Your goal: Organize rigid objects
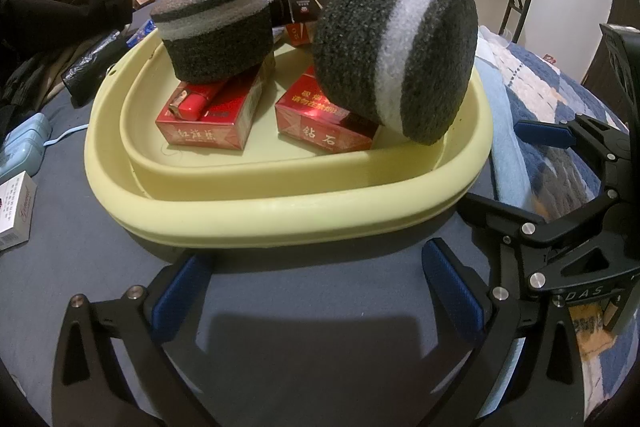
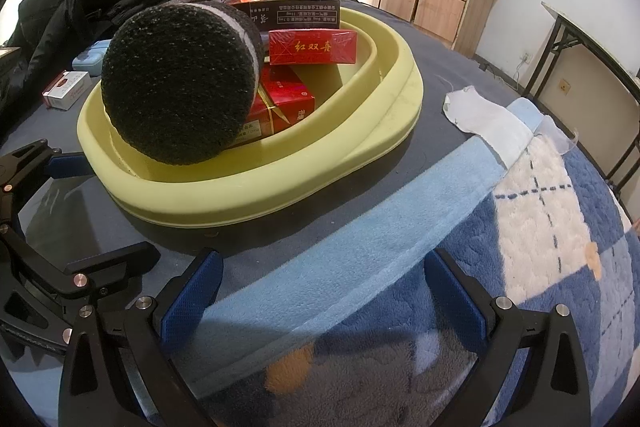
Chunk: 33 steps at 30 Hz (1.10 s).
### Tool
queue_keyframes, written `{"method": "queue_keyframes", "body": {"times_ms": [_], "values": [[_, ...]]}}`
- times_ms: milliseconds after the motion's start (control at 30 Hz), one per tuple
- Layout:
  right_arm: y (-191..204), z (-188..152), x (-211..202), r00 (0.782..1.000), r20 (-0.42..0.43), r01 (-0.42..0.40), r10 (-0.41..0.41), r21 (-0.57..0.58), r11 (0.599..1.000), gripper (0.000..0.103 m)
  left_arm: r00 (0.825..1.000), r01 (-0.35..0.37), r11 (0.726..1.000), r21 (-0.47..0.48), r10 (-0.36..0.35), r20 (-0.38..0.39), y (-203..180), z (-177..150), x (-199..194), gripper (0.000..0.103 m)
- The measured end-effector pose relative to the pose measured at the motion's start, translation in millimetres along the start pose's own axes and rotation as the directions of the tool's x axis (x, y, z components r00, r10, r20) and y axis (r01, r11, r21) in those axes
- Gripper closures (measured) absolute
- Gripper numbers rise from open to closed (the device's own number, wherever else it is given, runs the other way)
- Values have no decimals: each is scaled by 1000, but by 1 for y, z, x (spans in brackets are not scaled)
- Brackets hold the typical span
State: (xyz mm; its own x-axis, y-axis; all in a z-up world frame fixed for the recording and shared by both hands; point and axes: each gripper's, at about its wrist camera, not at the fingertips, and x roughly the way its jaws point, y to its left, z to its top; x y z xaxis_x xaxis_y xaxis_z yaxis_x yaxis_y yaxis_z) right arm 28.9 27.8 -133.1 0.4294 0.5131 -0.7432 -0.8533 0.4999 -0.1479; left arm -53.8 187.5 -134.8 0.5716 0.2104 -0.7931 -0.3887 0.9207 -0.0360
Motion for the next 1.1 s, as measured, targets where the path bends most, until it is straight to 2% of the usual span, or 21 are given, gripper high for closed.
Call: {"method": "queue_keyframes", "body": {"times_ms": [1100], "values": [[1, 0, 1, 1000, 2, 2, -2, -2, 1000, 0, 1000, 0, 1000, -1, 0, 3, -3, 4, 6, 0]]}}
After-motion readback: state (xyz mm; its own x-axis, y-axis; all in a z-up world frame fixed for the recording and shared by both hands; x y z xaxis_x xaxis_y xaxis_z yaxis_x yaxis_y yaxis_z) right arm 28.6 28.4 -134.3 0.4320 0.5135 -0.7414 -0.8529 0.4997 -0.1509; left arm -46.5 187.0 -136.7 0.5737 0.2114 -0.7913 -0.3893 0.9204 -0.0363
